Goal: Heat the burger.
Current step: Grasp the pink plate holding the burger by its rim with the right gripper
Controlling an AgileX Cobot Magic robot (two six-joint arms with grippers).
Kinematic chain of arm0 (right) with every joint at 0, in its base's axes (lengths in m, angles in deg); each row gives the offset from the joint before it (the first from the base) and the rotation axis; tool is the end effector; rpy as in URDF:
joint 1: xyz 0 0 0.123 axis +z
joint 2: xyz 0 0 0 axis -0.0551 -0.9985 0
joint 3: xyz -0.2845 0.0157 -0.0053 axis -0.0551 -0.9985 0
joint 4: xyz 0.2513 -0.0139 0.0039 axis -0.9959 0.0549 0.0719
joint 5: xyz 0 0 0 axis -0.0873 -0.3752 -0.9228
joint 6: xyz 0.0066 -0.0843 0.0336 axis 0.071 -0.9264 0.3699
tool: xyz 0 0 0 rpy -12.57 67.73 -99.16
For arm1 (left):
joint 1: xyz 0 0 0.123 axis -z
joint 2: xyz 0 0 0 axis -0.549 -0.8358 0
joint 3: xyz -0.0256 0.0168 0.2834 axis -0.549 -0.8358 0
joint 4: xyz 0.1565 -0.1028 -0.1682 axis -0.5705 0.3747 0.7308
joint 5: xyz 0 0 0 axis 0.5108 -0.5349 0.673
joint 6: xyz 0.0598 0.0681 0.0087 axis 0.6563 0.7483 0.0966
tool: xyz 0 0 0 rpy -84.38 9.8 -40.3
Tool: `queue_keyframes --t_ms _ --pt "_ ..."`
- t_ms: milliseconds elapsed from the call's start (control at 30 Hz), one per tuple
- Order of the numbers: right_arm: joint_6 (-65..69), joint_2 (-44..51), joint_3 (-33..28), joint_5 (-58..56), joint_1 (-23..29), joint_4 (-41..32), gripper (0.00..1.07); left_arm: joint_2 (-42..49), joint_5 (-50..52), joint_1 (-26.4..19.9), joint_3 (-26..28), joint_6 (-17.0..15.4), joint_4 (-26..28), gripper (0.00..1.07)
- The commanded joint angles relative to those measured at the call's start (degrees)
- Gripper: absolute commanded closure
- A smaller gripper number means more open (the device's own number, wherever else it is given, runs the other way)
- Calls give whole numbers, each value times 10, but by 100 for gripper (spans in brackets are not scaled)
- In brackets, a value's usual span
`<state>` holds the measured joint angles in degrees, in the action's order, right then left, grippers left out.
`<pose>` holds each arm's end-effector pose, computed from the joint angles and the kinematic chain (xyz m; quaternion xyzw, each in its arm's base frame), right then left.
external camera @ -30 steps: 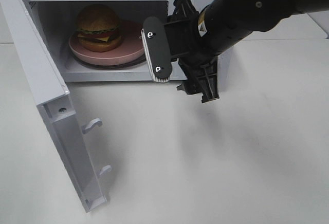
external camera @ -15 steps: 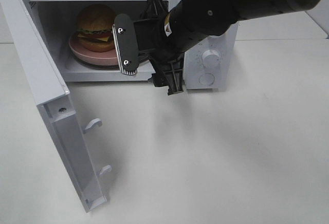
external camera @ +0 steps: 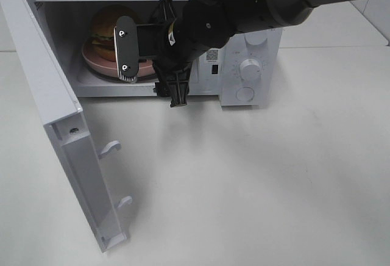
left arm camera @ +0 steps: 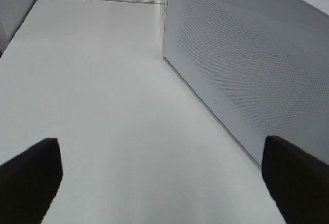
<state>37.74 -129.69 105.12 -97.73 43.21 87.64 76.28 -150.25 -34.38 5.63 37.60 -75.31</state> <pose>0.3695 0.3012 0.1848 -0.7369 0.5336 -0.1416 0.3901 -0.0084 -0.0073 0.2815 -0.0056 0.8502 -0.0394 0.5250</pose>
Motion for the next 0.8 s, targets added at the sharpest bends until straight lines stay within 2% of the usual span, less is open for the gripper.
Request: queue_keyframes --t_ms 33,800 --pt "7 -21 24 9 2 0 26 4 6 -1 -2 0 4 9" --pt "6 -119 153 -18 -13 -24 28 4 6 -1 -2 0 4 9"
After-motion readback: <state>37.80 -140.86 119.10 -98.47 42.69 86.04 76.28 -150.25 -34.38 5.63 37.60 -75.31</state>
